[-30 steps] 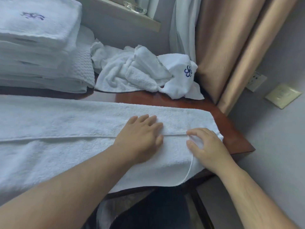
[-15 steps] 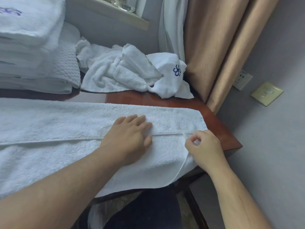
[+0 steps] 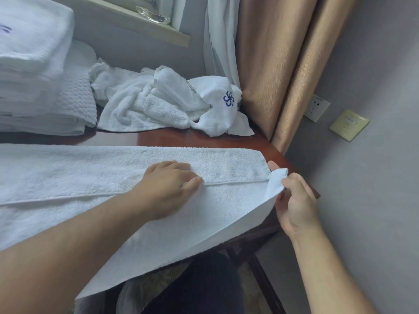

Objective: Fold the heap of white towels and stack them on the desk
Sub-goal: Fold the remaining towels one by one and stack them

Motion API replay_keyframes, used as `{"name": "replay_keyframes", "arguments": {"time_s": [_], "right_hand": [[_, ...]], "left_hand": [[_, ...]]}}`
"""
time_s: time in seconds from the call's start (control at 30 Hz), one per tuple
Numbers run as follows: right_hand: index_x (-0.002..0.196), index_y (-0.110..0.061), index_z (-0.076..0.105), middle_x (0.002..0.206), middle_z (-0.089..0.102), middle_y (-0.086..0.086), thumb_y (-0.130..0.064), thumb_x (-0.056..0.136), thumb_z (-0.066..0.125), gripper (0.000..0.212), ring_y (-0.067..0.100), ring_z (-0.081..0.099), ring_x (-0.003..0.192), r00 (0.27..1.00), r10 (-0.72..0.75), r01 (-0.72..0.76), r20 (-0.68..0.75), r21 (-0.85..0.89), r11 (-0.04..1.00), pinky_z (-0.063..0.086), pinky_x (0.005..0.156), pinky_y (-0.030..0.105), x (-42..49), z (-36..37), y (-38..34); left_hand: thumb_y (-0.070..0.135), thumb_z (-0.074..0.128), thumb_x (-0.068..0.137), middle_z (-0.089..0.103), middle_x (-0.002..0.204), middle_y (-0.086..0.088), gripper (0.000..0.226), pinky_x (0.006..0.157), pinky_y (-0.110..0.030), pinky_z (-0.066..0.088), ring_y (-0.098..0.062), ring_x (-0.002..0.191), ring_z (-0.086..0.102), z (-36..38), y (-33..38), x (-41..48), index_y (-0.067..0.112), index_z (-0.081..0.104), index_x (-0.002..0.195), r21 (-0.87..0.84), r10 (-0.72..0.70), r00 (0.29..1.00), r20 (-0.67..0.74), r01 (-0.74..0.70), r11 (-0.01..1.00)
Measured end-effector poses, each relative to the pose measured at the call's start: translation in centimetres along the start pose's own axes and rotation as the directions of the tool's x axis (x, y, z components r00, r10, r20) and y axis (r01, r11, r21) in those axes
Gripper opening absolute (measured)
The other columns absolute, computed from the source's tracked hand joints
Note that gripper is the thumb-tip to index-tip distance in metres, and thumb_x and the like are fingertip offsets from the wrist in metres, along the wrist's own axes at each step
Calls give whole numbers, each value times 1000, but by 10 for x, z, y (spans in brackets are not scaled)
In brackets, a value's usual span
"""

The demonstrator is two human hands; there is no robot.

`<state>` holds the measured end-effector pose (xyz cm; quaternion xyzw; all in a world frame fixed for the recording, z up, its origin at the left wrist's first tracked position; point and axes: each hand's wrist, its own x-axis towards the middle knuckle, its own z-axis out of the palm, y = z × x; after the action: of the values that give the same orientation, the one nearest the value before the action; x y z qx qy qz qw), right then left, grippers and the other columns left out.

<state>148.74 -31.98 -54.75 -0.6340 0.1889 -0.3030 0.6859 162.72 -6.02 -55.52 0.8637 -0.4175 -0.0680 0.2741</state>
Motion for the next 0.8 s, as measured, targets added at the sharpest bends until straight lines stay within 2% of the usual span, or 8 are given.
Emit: {"name": "replay_keyframes", "arguments": {"time_s": [0.07,0.13,0.23,0.33,0.43,0.57,0.7,0.8], "right_hand": [[60,-25,37,129,69,8,-23,74,61,28,27,51,89,999,17,-21,51,75,997,40,69,31,5,0,-1],[59,-24,38,122,72,10,-23,74,61,28,28,61,95,998,29,-34,59,88,996,43,73,33,10,1,-2],[55,-24,48,83,68,-1,-22,75,64,25,14,57,74,1000,21,-21,20,39,999,45,62,26,18,4,-3],[55,-24,52,65,53,-3,-25,78,66,27,9,53,62,999,-36,36,2,2,999,45,58,25,25,6,-6],[60,-20,65,67,60,1,-28,79,64,20,13,60,64,995,-96,94,-26,-72,993,51,60,27,34,1,-11],[75,-30,61,71,61,-4,-39,67,69,14,15,61,68,986,-159,137,-56,-287,948,50,65,33,50,-8,-13],[99,-38,65,93,73,-12,-38,81,77,21,5,68,90,989,-148,136,25,-558,818,52,80,31,68,-10,-13],[85,-38,69,83,71,-20,-37,92,70,8,-5,64,84,968,-218,235,121,-733,639,44,66,20,81,-2,-16]], "left_hand": [[72,11,87,63,116,5,81,102,-36,38,-13,116,48,-4,13,-5,19,70,106,-93,76,997,17,-74,993],[77,22,86,64,105,9,75,88,-36,47,-6,100,55,-4,30,-12,21,70,100,-191,142,987,75,-126,973],[73,43,88,64,101,19,48,78,-26,50,3,90,57,4,47,-13,35,70,100,-153,127,981,148,-104,983],[50,47,100,67,90,11,29,72,-33,54,-6,77,60,11,52,-7,29,65,92,-42,68,992,103,-64,997],[41,37,106,60,76,7,30,56,-31,39,-13,67,55,12,53,0,27,51,82,-66,-23,1000,12,23,998],[39,34,106,59,78,5,27,57,-34,37,-17,70,54,2,48,18,25,52,91,-14,-110,989,-96,109,994],[43,40,104,56,77,4,26,54,-32,35,-20,69,51,-17,37,43,25,55,93,167,-70,980,-185,101,981],[46,44,103,52,75,6,23,53,-29,35,-19,66,53,-31,28,62,28,55,92,301,37,983,-181,19,953]]}}
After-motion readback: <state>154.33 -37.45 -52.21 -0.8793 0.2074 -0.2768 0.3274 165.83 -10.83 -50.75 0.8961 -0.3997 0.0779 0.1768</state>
